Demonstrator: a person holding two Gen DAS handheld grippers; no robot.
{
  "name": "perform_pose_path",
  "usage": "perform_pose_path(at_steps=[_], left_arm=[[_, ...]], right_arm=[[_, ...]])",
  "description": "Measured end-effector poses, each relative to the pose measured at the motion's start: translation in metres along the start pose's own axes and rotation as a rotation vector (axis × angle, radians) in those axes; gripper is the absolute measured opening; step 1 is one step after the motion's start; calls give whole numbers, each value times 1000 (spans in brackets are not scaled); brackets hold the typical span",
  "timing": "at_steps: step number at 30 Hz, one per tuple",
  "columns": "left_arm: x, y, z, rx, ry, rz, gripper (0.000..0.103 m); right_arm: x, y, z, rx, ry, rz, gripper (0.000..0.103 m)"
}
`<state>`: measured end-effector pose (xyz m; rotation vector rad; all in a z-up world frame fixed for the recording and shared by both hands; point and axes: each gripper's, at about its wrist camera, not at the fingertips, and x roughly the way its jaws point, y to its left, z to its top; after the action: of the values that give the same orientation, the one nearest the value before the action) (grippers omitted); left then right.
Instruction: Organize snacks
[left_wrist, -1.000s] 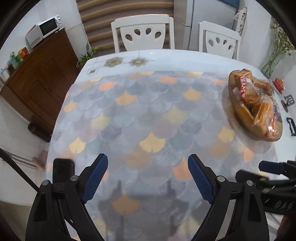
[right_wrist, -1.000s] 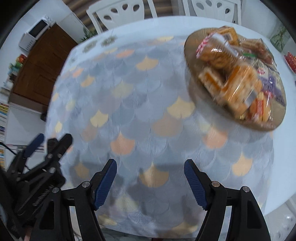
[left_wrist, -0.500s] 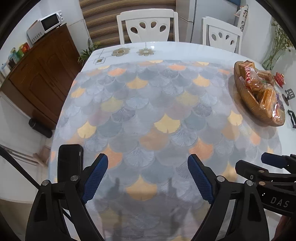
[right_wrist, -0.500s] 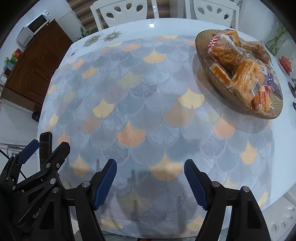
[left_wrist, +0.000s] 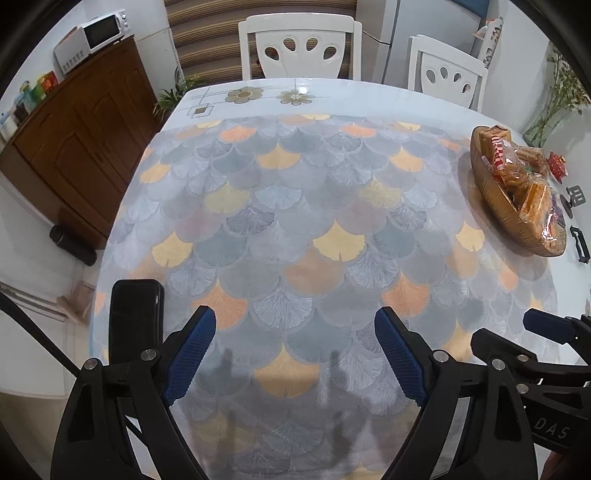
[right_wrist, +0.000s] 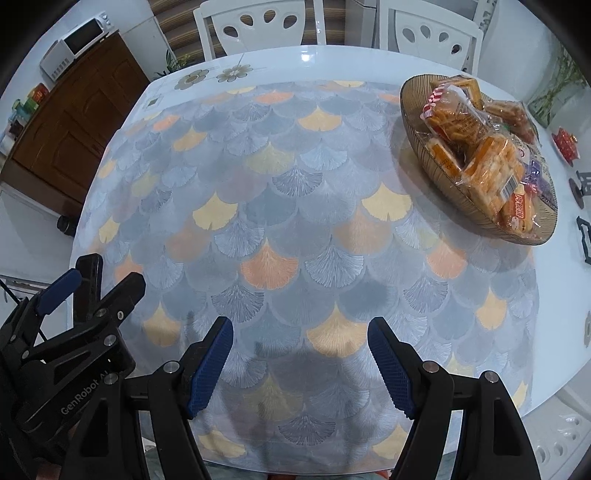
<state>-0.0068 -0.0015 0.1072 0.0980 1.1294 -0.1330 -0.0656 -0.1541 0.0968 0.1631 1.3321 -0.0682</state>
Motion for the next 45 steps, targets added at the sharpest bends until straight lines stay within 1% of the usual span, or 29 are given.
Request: perform_pose_path(at_steps=[3, 12, 16, 23, 28, 33, 37, 45], left_arm=[[3, 1, 4, -15, 6, -41, 87], [9, -11, 12, 3, 15, -71, 87], [11, -12, 11, 12, 21, -66, 87], [17, -1, 11, -26, 56, -51, 87], [17, 2, 13, -34, 49, -42, 87], [16, 0, 14, -22, 47, -36, 87], [12, -4, 14, -2, 24, -7, 87], [8, -8, 17, 24, 6, 22, 87]], right_arm=[[1, 0, 0, -2, 0, -7, 73], [-1, -9, 6, 6, -3, -28, 73], [1, -11, 8, 15, 2, -28, 73], [8, -3, 8, -6, 28, -11, 73], [5, 5, 8, -38, 13, -19, 73], [5, 5, 9, -29, 11, -17, 73], [2, 3, 9, -28, 2, -24, 74], [1, 3, 10, -39, -8, -53, 74]])
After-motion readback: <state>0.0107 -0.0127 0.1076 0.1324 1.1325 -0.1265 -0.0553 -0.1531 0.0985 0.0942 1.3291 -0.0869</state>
